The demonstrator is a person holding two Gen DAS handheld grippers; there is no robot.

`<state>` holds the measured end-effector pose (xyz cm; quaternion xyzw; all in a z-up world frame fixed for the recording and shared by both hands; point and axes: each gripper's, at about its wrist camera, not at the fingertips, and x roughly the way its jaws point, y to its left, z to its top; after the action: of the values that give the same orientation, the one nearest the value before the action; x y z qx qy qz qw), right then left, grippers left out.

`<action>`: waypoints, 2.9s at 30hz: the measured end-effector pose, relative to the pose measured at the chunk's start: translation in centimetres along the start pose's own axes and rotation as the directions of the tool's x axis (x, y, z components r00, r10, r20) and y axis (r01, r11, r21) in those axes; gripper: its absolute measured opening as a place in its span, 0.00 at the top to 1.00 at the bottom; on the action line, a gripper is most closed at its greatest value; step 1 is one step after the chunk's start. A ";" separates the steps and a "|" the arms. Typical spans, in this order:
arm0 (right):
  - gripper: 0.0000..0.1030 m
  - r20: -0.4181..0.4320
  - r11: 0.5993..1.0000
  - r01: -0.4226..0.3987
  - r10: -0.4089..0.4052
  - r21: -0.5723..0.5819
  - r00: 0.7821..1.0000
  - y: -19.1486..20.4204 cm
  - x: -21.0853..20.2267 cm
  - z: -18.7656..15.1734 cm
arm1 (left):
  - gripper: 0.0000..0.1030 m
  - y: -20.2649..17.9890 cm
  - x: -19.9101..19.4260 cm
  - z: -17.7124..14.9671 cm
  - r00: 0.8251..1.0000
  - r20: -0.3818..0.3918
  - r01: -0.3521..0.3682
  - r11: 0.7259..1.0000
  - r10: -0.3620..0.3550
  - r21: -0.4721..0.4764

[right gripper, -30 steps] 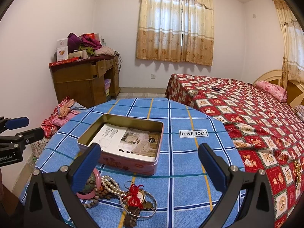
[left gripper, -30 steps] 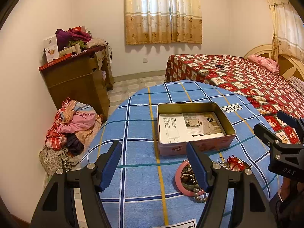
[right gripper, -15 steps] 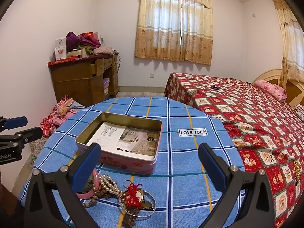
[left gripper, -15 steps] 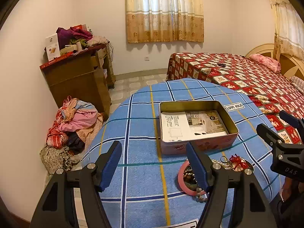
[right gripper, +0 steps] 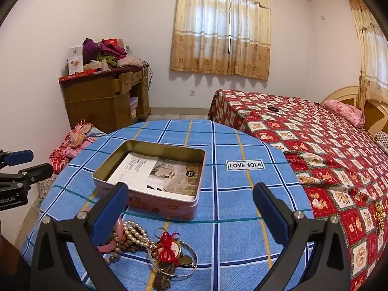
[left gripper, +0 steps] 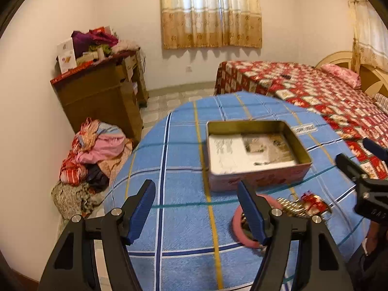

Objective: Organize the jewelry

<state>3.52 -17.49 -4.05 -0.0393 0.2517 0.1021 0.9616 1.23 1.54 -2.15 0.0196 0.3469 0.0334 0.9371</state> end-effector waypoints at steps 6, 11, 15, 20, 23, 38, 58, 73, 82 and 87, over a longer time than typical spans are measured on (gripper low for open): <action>0.00 -0.057 0.998 0.038 -0.040 -0.042 0.998 -0.3 1.8 -1.8 | 0.32 -0.4 2.2 -1.4 0.998 -0.050 0.029 1.000 -0.028 0.006; 0.00 -0.122 0.998 0.049 -0.053 -0.037 0.991 -2.0 3.0 -4.2 | 0.32 -1.4 3.6 -2.6 0.995 -0.086 0.059 0.998 -0.057 0.019; 0.00 -0.130 0.999 0.032 -0.031 0.005 0.991 -2.6 3.2 -4.4 | 0.37 -2.4 3.9 -3.2 0.992 -0.097 0.091 0.995 -0.087 0.041; 0.00 -0.160 1.000 0.013 -0.014 -0.009 0.987 -1.6 4.0 -5.2 | 0.49 -2.8 4.7 -3.9 0.984 -0.129 0.126 0.991 -0.121 0.033; 0.00 -0.166 1.000 0.007 -0.011 -0.024 0.986 -1.1 4.0 -5.4 | 0.50 -2.5 4.3 -3.7 0.987 -0.113 0.117 0.993 -0.114 0.020; 0.11 -0.179 0.999 -0.016 0.009 -0.041 0.984 -0.8 2.4 -6.2 | 0.61 -6.2 1.0 -5.2 0.980 -0.097 0.183 0.979 -0.174 0.096; 0.47 -0.197 0.983 -0.164 0.146 -0.076 0.969 1.5 2.8 -6.7 | 0.92 -5.2 1.3 -5.2 0.967 -0.096 0.241 0.968 -0.235 0.063; 0.95 -0.140 0.978 -0.196 0.186 -0.064 0.973 0.7 1.6 -5.4 | 0.92 -3.0 -0.3 -3.0 0.976 -0.027 0.219 0.975 -0.218 0.037; 0.60 -0.160 0.976 -0.202 0.188 -0.081 0.969 1.0 2.3 -5.2 | 0.92 -2.4 0.0 -2.6 0.977 -0.029 0.212 0.977 -0.212 0.033; 0.58 -0.191 0.974 -0.203 0.181 -0.104 0.965 1.4 3.1 -5.7 | 0.92 -2.6 0.6 -3.0 0.976 -0.047 0.213 0.976 -0.211 0.035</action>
<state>3.16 -16.31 -10.59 -0.0826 0.3335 0.2062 0.9162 -0.12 -0.94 -4.94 0.0004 0.3676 -0.0732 0.9271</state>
